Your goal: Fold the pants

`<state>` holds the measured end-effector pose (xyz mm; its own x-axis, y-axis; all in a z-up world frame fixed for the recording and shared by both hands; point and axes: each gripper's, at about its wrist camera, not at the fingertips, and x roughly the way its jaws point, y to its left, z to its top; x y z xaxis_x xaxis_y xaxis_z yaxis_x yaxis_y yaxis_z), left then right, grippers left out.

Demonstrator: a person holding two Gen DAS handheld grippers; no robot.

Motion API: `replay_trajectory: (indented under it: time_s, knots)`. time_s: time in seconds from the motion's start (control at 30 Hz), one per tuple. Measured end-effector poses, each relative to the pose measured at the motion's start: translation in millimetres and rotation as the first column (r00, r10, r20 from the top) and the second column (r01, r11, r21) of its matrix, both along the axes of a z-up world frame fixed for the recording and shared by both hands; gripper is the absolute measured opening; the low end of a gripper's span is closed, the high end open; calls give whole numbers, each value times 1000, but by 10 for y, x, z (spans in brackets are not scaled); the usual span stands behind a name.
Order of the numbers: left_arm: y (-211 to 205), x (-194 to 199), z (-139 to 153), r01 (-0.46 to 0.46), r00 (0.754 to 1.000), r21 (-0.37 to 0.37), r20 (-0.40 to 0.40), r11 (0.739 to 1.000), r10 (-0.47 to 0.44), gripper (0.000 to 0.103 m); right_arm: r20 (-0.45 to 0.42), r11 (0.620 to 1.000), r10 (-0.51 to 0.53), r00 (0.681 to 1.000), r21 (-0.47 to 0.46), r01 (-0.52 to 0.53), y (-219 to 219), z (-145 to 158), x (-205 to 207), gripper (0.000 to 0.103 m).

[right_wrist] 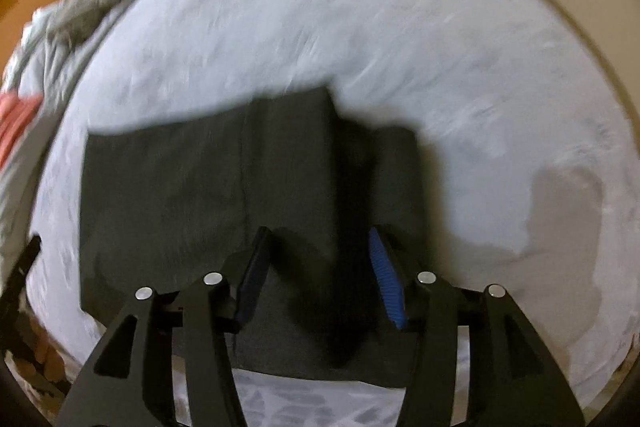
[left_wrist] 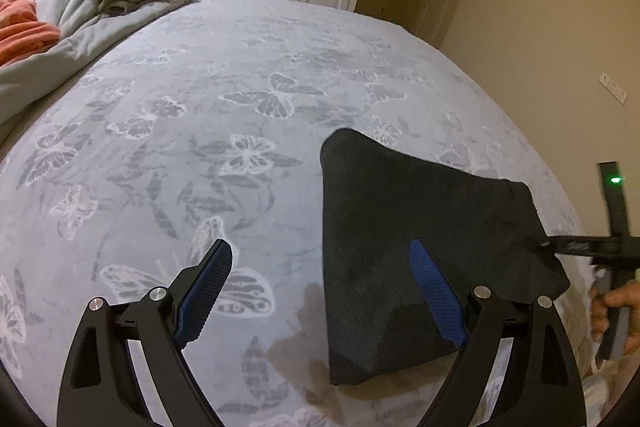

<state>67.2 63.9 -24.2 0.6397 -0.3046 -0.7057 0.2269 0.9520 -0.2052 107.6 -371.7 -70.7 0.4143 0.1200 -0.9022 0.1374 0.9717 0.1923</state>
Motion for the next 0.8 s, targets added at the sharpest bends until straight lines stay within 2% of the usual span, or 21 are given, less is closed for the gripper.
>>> replay_trajectory:
  time_s: [0.03,0.07,0.13,0.17,0.23,0.3,0.4,0.47,0.5,0.53,0.57,0.6,0.67,0.73,0.8]
  knots:
    - [-13,-3,-3,1,1000,5,1,1000,-1,87,24,1000,13,1000,-22,-13,50,21,2,48]
    - [-26,-11,-4,3,1000,11,4,1000,-3,87,64,998,23,998,-53,-19,100,76,4,40]
    - [-44,-28,-6,6,1000,31,14,1000,-7,87,134,997,18,991,-75,-8,99,208,-60,22]
    - [-50,-32,-9,7,1000,38,16,999,-8,87,174,998,23,985,-61,-13,80,299,-110,10]
    - [-56,-33,-23,4,1000,47,10,999,-5,87,239,1000,20,971,1,-21,11,504,-245,9]
    - [-63,-18,-48,4,1000,43,-9,999,-3,87,240,1000,23,970,9,-26,-40,530,-284,10]
    - [-100,1,-78,8,1000,48,-23,999,-7,87,159,1000,-19,987,4,19,-98,378,-186,16]
    - [-113,-1,-79,6,1000,59,-14,998,-5,87,147,999,-36,989,9,35,-164,342,-157,17]
    - [-119,-6,-78,5,1000,66,-8,998,-5,87,159,998,-58,986,21,56,-220,380,-146,23]
    - [-123,-12,-74,4,1000,75,0,997,-4,87,178,997,-81,981,28,77,-273,422,-155,47]
    - [-124,-20,-72,3,1000,79,4,997,-4,87,211,995,-101,972,30,97,-323,483,-194,63]
    - [-123,-26,-74,4,1000,81,6,997,-4,87,252,993,-114,961,30,110,-367,563,-200,63]
    - [-120,-24,-88,6,1000,79,-2,997,-6,87,262,995,-100,960,50,90,-380,603,-182,63]
    - [-141,-12,-112,13,1000,79,-13,997,-12,87,218,995,-77,973,75,62,-348,515,-146,63]
    - [-171,-16,-122,25,1000,77,-16,997,-24,87,131,998,-46,990,47,40,-233,330,-100,63]
